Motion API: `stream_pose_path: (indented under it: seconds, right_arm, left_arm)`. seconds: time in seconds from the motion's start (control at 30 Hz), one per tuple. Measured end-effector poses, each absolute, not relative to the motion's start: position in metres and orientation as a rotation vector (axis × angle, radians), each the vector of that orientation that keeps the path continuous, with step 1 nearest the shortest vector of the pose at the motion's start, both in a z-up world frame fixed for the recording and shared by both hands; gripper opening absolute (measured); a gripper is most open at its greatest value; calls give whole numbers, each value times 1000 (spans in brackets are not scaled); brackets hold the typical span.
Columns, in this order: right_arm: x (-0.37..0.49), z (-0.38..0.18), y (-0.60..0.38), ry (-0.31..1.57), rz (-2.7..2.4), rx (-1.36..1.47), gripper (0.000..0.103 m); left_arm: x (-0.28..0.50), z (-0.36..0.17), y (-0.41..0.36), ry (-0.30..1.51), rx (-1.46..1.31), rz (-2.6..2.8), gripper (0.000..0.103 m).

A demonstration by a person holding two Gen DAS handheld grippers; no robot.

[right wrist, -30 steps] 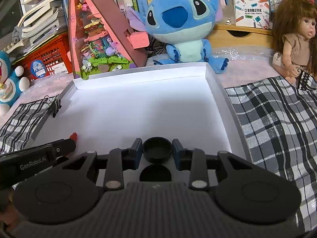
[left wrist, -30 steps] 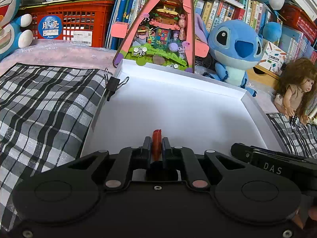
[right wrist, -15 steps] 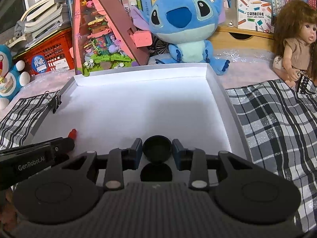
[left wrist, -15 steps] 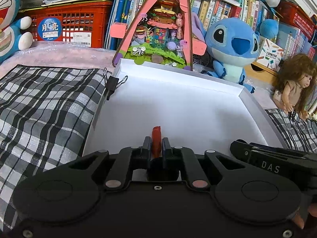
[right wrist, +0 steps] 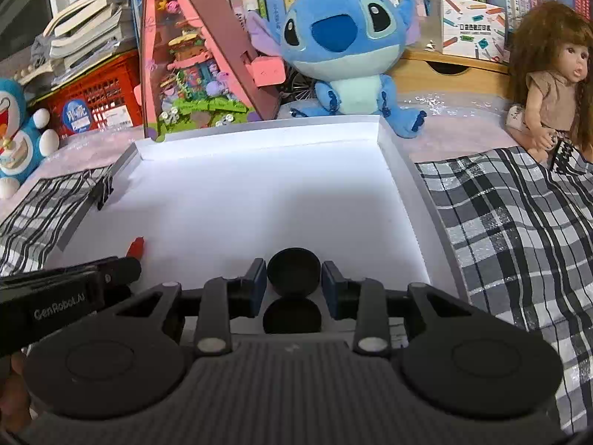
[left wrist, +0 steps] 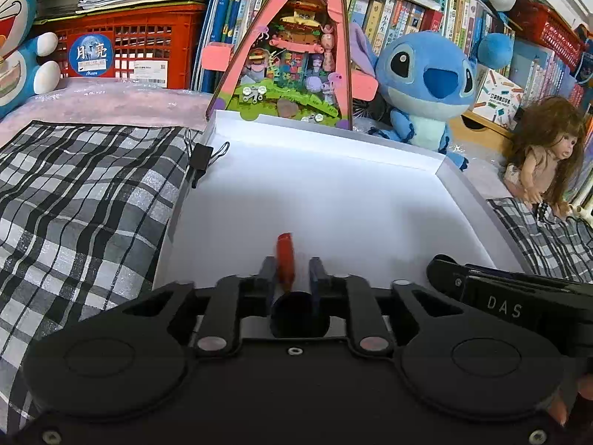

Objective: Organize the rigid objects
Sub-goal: 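Open the left gripper over the box while the right gripper opens, dropping the black cap, then withdraw both tools from the box back toward the items on the cloth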

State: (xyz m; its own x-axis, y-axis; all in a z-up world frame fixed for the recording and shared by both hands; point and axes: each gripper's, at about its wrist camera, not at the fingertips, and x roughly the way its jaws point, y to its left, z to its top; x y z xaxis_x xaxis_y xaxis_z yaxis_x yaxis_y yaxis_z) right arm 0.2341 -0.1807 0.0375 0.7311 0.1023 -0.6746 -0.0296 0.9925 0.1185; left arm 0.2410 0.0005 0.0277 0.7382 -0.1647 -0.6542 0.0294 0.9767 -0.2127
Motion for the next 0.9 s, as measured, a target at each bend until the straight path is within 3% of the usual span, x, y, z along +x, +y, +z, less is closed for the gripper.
stream_pose_path:
  seconds: [0.03,0.1,0.4,0.67,0.9]
  right_arm:
    - [234,39,-182,743,72,112,53]
    - [232,42,-184,730,76,126,57]
    - [210,66,-193,658,95,126,74]
    - [168,75,-199,591,122,72,84]
    - [132,75,-200,559,163,46,87]
  left_arm:
    - [239,30,1,726,-194,-106,32]
    - [236,34,1,706,-190,-107,43]
    - [209,53,3,660,-154,-122,62]
    - [163,66,0,588,-101,-172,77]
    - [124,65,-7,572,-62,-220,80]
